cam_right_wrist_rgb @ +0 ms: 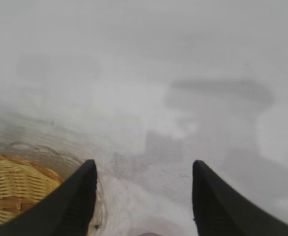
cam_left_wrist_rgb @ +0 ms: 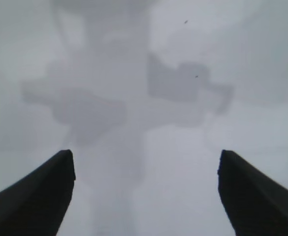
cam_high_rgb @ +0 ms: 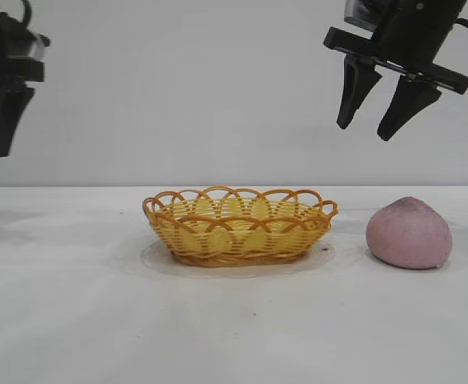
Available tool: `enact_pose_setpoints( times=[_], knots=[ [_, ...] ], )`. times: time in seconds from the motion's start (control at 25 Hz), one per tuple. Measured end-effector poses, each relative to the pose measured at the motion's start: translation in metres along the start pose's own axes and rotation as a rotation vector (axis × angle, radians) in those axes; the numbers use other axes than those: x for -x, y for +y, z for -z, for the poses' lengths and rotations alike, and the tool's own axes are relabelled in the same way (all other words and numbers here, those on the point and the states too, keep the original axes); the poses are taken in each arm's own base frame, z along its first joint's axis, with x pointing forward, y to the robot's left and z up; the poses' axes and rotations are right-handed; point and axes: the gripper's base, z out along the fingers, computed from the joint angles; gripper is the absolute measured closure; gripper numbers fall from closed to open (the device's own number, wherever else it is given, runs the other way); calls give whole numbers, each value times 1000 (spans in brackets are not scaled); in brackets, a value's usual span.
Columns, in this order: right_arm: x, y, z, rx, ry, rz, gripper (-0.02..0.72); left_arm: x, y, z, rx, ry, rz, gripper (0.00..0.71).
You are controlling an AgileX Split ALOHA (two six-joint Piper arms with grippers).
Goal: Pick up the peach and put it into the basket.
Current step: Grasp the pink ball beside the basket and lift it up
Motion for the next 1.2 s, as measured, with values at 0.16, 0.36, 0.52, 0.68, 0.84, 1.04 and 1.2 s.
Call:
enact_pose_setpoints(
  times=[0.16, 0.36, 0.52, 0.68, 0.84, 1.04, 1.2],
  knots=[
    [0, 0, 0, 0, 0, 0, 343, -5, 5, 0, 1, 9, 13, 181],
    [0, 0, 0, -4, 1, 3, 343, -33, 3, 1, -3, 60, 11, 181],
    [0, -1, 0, -10, 3, 17, 343, -77, 0, 11, -4, 77, 22, 181],
    [0, -1, 0, -11, 3, 30, 343, -123, -3, 30, -4, -1, 31, 181],
    [0, -1, 0, -12, 3, 32, 343, -174, -8, 50, -15, -86, 42, 181],
    [0, -1, 0, -13, 3, 36, 343, -248, -18, 74, -65, -271, 70, 181],
    [0, -1, 0, -12, 5, 36, 343, -296, -22, 87, -70, -450, 76, 181]
  ],
)
